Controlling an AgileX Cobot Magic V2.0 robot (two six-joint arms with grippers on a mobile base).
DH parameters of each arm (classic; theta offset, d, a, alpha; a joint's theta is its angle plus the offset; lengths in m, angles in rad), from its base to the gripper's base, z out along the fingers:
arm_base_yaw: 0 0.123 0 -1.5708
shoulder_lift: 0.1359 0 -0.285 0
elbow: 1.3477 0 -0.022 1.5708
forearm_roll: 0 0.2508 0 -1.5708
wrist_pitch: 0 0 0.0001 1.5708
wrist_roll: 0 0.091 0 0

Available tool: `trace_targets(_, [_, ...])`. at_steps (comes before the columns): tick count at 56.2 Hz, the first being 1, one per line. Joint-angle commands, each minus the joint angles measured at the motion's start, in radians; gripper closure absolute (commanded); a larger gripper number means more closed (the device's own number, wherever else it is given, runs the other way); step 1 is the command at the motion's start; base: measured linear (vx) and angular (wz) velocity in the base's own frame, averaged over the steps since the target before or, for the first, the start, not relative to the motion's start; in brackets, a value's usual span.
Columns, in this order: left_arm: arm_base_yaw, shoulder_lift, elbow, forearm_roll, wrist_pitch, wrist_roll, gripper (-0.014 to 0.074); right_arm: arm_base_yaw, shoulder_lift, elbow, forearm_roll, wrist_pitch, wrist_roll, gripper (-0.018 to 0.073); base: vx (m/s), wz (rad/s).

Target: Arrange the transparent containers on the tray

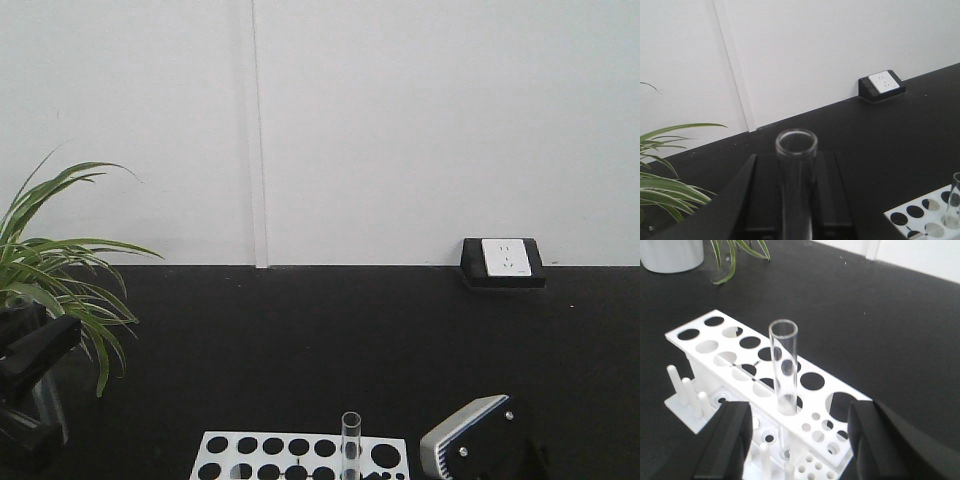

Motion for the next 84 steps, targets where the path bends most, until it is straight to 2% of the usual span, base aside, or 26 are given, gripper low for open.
trace_targets(1, [-0.005,-0.011,-0.034,-0.011,-0.074,-0.001,0.0468,0.000,0.022,-0.036,-0.002,-0.126,0.014,0.0082,0.00,0.00])
trace_targets(15, [-0.005,-0.011,-0.034,-0.011,-0.073,-0.001,0.0468,0.000,0.123,-0.037,-0.005,-0.273,0.023,0.0082,0.00,0.00])
trace_targets(26, [-0.005,-0.011,-0.034,-0.011,-0.073,-0.001,0.0468,0.000,0.183,-0.039,-0.013,-0.358,0.084,0.0082,0.00,0.00])
trace_targets(37, [-0.005,-0.011,-0.034,-0.011,-0.067,-0.001,0.0468,0.000,0.229,-0.114,-0.087,-0.352,0.127,0.0082,0.00,0.00])
trace_targets(64, [-0.005,-0.011,-0.034,-0.011,-0.056,-0.001,0.0468,-0.003,0.334,-0.173,-0.084,-0.372,0.128,0.0090,0.00,0.00])
trace_targets(72, [-0.005,-0.011,-0.034,-0.011,-0.042,-0.001,0.0468,-0.003,0.334,-0.173,-0.083,-0.381,0.128,0.0148,0.00,0.00])
trace_targets(84, [-0.005,-0.011,-0.034,-0.011,-0.037,-0.001,0.0468,-0.003,0.334,-0.173,-0.083,-0.385,0.128,0.0318,0.00,0.00])
